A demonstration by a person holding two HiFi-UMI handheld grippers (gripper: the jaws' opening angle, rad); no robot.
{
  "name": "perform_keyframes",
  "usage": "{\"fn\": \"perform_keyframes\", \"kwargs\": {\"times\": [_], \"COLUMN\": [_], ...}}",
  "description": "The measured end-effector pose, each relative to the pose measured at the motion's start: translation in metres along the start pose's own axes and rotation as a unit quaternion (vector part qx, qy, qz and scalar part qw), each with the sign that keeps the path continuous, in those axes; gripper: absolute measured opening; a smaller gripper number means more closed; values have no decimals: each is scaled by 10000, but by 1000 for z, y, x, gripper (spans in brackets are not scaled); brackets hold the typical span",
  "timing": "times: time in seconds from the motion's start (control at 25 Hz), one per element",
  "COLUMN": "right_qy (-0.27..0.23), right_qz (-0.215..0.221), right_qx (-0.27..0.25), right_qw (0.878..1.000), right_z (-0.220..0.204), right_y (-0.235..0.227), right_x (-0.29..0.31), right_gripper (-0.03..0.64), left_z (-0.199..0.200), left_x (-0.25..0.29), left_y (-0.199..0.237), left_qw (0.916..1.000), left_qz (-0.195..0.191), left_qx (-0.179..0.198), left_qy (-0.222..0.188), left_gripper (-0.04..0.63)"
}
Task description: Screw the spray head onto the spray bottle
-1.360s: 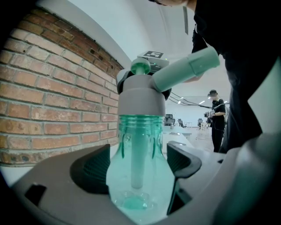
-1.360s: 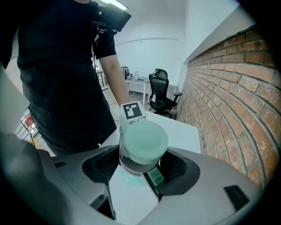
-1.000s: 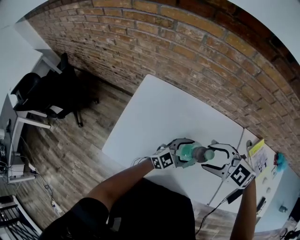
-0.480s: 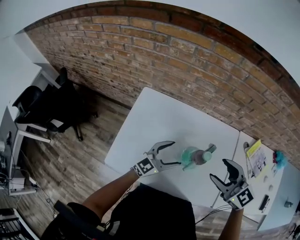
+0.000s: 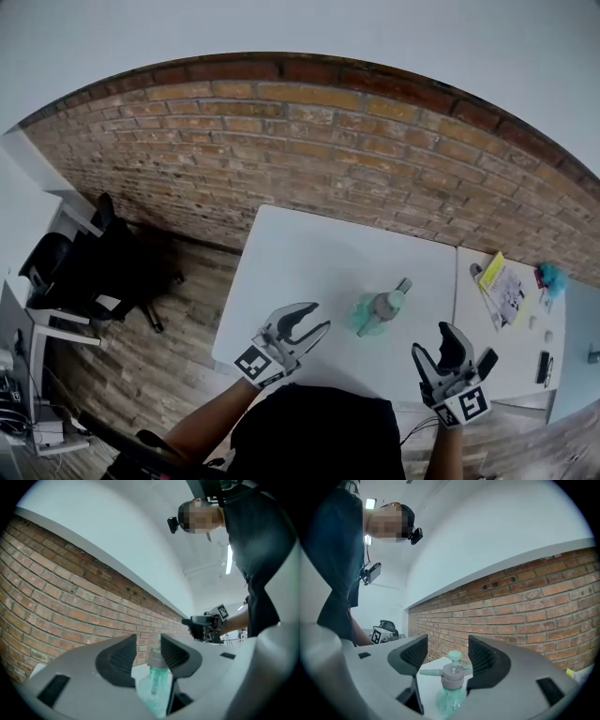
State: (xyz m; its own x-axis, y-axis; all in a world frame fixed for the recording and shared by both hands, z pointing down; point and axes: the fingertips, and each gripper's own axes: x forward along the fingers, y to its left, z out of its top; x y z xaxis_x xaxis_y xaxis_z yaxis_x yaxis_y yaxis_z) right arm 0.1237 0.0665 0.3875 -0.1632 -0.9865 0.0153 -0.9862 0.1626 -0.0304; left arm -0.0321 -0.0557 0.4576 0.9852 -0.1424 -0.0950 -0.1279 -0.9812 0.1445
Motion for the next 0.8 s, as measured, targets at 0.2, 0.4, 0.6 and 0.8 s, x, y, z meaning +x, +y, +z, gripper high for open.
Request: {"fn": "perform_keyframes", "kwargs": {"times": [0.2, 0.4, 0.6, 0.8], "right_qy": [69, -83, 164, 290], "right_qz": [-221, -743, -1171, -1325], "right_qx": [-135, -160, -138, 94], "right_qw": [9996, 9971, 9929, 9907], "right_z": [-10, -5, -17, -22], "right_y": [13, 27, 24, 27], "right_x": [-11, -24, -38, -44], "right_gripper": [272, 132, 13, 8], "left_z": [2, 3, 0, -7], "left_x": [-2, 2, -1, -20], "left_y": [-13, -28, -36, -36], "left_qw": [9997, 9997, 9990, 9984], "left_qz": [80, -68, 120, 390], "left_qx": [79, 85, 350, 298], "left_qy": [197, 215, 266, 277], "left_gripper": [2, 2, 2, 2]}}
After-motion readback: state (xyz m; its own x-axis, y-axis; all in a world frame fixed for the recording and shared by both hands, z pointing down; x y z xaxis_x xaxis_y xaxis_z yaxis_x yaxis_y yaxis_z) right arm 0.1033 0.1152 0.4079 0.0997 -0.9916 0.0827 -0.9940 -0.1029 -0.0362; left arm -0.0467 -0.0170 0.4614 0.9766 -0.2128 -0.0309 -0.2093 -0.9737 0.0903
